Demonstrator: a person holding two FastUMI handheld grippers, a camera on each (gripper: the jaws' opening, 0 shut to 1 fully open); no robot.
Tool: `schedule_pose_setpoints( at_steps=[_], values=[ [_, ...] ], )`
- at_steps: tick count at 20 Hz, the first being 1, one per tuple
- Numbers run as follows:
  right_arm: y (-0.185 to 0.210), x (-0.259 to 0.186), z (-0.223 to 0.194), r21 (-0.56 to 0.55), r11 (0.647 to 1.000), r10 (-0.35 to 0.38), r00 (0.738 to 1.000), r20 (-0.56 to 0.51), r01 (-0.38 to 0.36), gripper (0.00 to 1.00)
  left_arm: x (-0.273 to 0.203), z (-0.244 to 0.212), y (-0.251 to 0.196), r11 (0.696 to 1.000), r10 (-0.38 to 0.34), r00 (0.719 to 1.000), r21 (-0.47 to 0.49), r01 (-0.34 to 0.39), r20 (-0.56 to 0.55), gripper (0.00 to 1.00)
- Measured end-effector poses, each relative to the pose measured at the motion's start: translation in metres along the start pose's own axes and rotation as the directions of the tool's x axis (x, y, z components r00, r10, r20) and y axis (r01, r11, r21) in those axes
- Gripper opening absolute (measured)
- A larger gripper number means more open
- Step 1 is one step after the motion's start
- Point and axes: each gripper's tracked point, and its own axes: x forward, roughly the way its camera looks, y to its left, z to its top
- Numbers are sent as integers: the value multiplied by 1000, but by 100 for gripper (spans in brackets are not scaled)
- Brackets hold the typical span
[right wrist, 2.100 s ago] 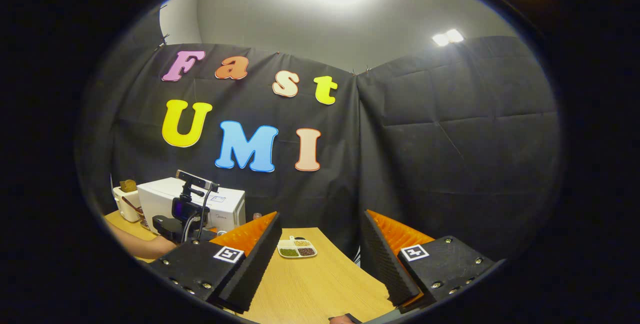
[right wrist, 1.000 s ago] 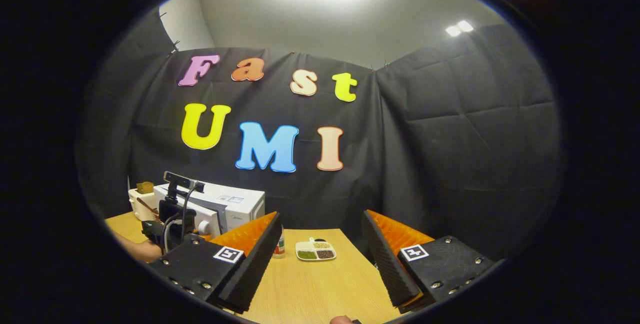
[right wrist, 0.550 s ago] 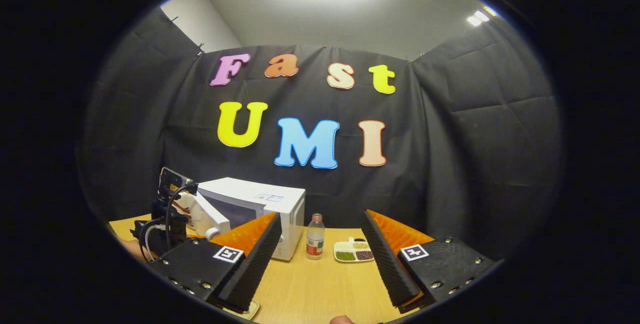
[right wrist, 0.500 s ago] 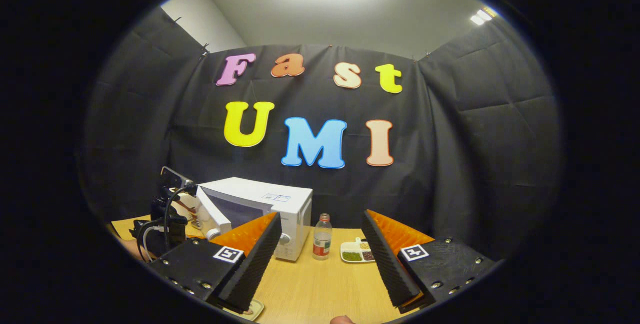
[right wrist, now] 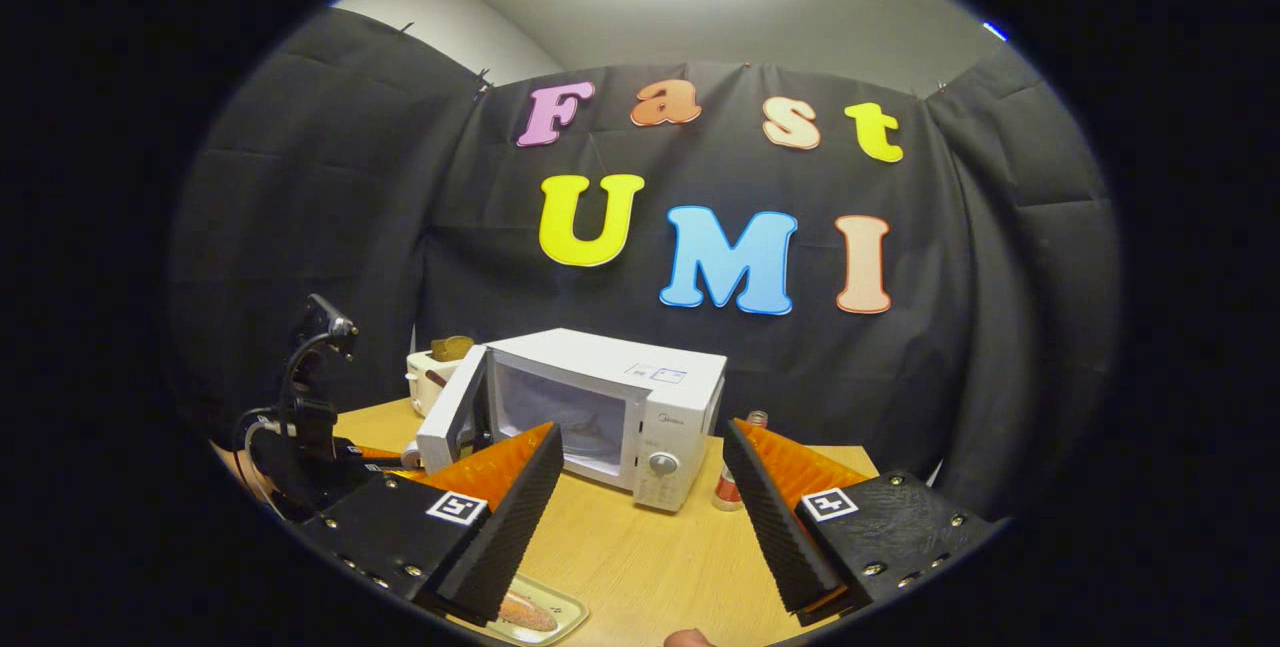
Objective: Open the microwave oven with the left hand, put the food in, and close the microwave oven.
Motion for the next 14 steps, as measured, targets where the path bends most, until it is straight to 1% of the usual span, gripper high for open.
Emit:
schedule_pose_setpoints(
  at_steps=[4,5,6,8,10,12,14],
  values=[
    [30,15,-2,-24,998,64,998,-14,-64,98,-21,-12,53,995,82,997,-53,-82,-12,25],
    [39,19,-2,-30,996,80,997,-17,-81,99,-25,-16,65,993,95,995,-68,-96,-19,26],
    [48,22,-2,-36,995,96,995,-21,-97,99,-28,-19,77,991,104,994,-84,-105,-22,24],
    [64,27,-3,-49,991,123,992,-29,-124,99,-33,-22,97,987,105,994,-122,-108,-23,24],
    [81,30,-3,-59,987,148,988,-37,-150,99,-38,-25,109,983,85,996,-160,-88,-22,25],
    [95,33,-5,-69,983,168,985,-48,-171,99,-42,-28,120,983,73,997,-168,-75,-19,25],
    [107,35,-7,-78,980,179,982,-64,-184,99,-41,-29,129,984,61,998,-165,-63,-17,29]
  ],
)
